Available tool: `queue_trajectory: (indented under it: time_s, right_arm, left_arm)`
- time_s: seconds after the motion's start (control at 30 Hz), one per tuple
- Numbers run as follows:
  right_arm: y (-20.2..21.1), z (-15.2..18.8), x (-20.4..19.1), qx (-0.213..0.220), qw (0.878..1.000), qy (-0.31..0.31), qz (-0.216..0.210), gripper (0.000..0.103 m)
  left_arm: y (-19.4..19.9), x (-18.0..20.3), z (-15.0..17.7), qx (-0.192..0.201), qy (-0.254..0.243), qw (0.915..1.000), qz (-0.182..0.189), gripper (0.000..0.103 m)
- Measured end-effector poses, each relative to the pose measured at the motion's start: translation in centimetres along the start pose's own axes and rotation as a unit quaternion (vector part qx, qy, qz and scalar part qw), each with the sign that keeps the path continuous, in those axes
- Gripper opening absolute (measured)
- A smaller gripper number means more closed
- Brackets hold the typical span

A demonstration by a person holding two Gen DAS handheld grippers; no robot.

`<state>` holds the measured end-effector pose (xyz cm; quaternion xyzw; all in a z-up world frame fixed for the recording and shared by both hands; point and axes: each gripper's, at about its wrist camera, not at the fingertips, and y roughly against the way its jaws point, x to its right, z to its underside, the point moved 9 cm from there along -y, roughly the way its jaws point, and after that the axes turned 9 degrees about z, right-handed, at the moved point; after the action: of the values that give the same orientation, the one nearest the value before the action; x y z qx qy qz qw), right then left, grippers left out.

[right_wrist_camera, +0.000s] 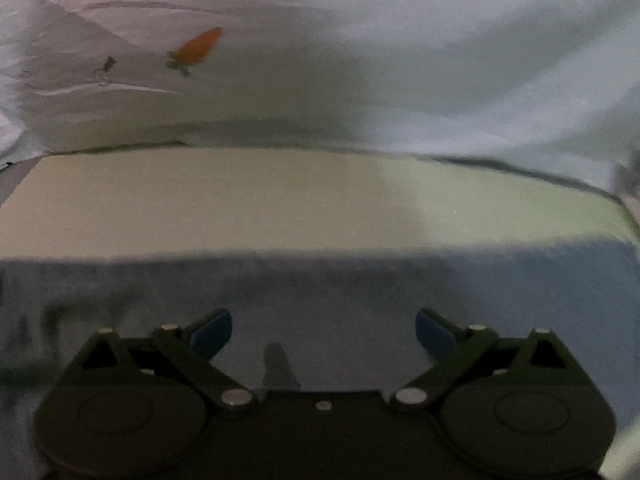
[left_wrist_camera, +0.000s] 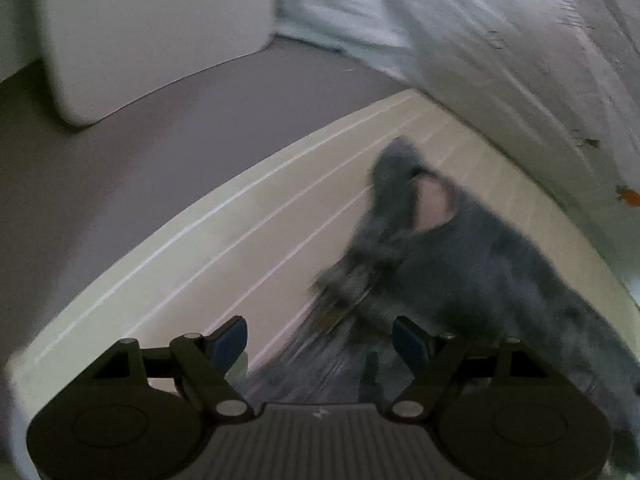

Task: Fold clothes

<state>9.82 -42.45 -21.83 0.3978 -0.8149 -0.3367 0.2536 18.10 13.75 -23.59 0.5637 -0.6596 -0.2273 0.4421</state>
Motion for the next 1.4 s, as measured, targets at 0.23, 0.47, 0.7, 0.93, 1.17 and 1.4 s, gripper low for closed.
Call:
queue_trajectory:
  time_s: [0.23, 0.47, 0.7, 0.93, 1.17, 1.4]
  right_arm:
    - [6.1, 8.0, 7.5, -0.026, 0.997, -0.061, 0.039, 0.101]
    - [9.1, 13.0, 9.7, -0.032, 0.993, -0.099, 0.051, 0.101]
    - [11.5, 17.4, 11.3, -0.039, 0.988, -0.138, 0.054, 0.101]
    - [11.7, 19.8, 16.0, -0.046, 0.983, -0.159, 0.073, 0.101]
    - [11.4, 21.4, 26.9, -0.041, 0.959, -0.214, 0.18, 0.102]
    - [9.9, 25.4, 36.2, -0.077, 0.92, -0.289, 0.255, 0.098]
  left_arm:
    - [1.9, -1.9, 6.8, -0.032, 0.088, 0.995, 0.035, 0.086]
    - [1.3, -1.1, 8.2, -0.037, 0.113, 0.9906, 0.068, 0.032]
    - [6.2, -2.9, 5.7, 0.013, 0.051, 0.9977, 0.044, 0.017]
    - [7.5, -6.1, 6.7, 0.013, 0.048, 0.9945, -0.092, 0.033]
    - [10.1, 0.3, 10.0, 0.042, 0.014, 0.9982, -0.041, 0.055]
    - [7.0, 8.2, 15.9, -0.017, -0.05, 0.9982, 0.026, 0.06]
